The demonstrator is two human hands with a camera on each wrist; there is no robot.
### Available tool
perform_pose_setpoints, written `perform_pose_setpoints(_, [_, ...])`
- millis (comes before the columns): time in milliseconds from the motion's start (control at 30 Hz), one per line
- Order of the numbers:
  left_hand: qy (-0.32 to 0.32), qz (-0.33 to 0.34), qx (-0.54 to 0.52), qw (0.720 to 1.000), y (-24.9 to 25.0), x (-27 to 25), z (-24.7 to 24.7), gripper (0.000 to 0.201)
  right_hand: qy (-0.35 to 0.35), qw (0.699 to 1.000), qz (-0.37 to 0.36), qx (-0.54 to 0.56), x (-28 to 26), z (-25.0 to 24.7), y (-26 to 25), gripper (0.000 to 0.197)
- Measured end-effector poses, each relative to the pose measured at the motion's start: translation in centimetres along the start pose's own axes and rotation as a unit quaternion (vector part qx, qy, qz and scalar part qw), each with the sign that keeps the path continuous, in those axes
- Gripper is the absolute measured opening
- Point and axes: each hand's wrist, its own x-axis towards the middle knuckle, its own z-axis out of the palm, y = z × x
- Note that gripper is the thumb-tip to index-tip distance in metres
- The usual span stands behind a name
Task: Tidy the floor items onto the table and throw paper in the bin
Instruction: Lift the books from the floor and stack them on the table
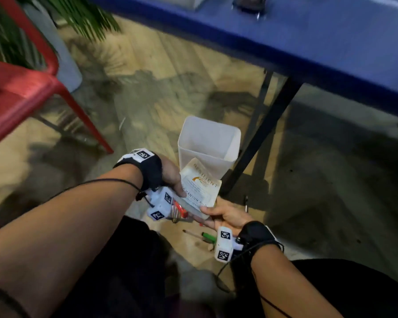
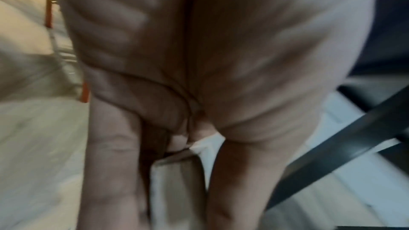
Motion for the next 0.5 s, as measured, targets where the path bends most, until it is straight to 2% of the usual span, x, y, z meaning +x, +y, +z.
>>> perform_pose_setpoints(200, [0.062,0.132,-0.071,0.987,-1.1,-13.7,0.1,0.034,-0.079,0.992,-0.050,-0.087,-8.1,8.0,-4.3,0.057])
perform_pose_setpoints(267, [0.088,0.159,-0.083,0.980,-2.3,-17.7,0.5,0.027,-0.108,0.987,-0.061,-0.106,-10.4,10.9,-5.1,0.057])
perform_pose_setpoints(333, [0.113,0.189,-0.087,0.972,-3.5,-21.3,0.9,0.024,-0.126,0.980,-0.071,-0.138,-12.7,14.0,-5.9,0.059])
perform_pose_setpoints(500, [0.185,0.283,-0.041,0.940,-6.3,-29.8,3.2,0.033,-0.174,0.949,-0.116,-0.236,-18.2,20.1,-7.3,0.071])
